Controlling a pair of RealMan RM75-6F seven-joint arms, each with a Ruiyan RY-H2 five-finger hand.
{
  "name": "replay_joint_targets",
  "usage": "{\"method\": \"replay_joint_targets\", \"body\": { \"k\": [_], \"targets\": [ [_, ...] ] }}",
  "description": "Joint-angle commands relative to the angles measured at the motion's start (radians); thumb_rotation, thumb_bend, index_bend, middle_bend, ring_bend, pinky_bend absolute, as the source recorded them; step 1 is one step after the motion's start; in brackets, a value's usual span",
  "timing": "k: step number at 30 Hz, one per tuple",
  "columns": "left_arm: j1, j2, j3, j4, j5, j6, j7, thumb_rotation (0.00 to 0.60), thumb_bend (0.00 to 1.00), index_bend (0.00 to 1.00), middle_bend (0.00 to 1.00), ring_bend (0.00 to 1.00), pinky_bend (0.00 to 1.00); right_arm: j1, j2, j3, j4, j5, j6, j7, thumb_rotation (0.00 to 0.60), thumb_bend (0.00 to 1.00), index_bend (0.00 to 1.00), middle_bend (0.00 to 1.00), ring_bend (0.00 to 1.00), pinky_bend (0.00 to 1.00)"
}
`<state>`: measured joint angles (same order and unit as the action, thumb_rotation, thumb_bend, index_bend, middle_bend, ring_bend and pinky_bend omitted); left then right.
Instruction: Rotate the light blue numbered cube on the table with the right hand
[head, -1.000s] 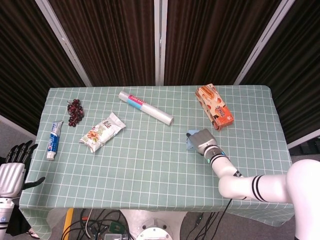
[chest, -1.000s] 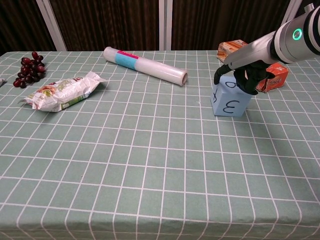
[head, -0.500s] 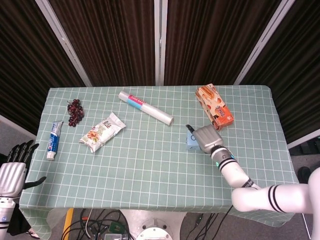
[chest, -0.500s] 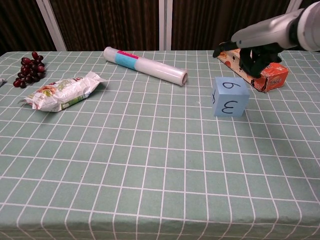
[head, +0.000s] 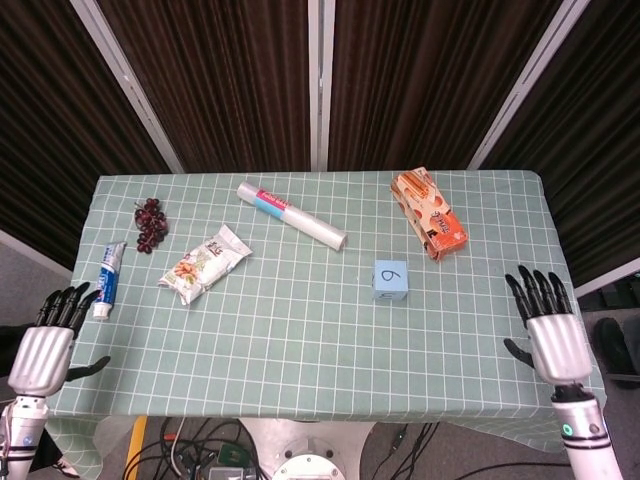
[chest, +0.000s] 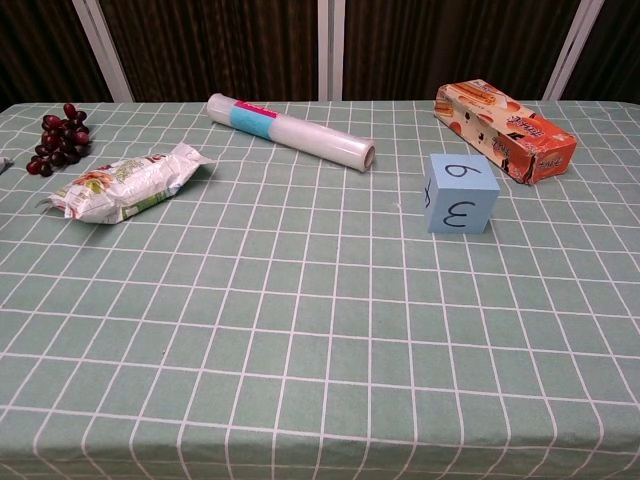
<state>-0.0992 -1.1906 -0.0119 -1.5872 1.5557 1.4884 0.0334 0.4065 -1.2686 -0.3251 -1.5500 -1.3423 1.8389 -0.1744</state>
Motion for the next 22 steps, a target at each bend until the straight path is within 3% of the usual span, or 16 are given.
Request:
{"method": "replay_joint_targets", "body": {
  "k": [1,10,22],
  "targets": [
    [-0.003,-0.002,-0.003,-0.019,0.004,0.003,0.022,0.600,0.01,0.08,0.00,0.00,0.02,-0.198,-0.129,0.023,0.278,-0.090,0.103,0.264,0.600,0.00,0.00,0.00,0.00,0.00],
    [-0.001,-0.007,-0.009,-0.003,-0.001,0.013,0.007,0.600,0.01,0.08,0.00,0.00,0.02,-0.242,-0.151,0.127,0.312,-0.124,0.058,0.260,0.600,0.00,0.00,0.00,0.00,0.00],
    [0.006,-0.020,-0.005,0.031,0.010,0.029,-0.026,0.600,0.01,0.08,0.00,0.00,0.02,-0.289,-0.118,0.197,0.262,-0.134,-0.035,0.242,0.600,0.00,0.00,0.00,0.00,0.00]
  ]
}}
